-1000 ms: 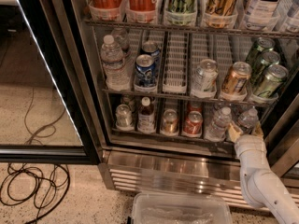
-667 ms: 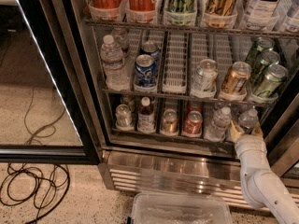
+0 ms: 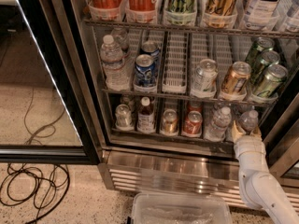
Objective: Pick water bottle from bottom shelf of fridge
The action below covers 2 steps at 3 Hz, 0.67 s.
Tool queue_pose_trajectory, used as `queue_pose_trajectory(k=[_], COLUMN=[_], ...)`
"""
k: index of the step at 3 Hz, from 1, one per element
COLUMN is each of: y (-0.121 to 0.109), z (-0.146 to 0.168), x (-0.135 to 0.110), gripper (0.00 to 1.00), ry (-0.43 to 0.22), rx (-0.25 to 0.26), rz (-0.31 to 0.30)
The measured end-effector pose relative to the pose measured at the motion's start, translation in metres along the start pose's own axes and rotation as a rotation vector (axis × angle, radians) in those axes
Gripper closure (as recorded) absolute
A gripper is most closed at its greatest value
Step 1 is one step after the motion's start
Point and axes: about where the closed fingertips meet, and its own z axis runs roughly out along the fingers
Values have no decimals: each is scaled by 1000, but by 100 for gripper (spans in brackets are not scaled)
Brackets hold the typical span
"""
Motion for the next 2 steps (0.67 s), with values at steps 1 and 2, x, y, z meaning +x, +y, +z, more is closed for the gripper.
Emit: queue_pose_trajectory(k=[1,2], y=[1,10], z=[-3,-15], x=[-11,-31], gripper=[100,100], ry=[-93,-193], rx=[25,17], rz=[62,65])
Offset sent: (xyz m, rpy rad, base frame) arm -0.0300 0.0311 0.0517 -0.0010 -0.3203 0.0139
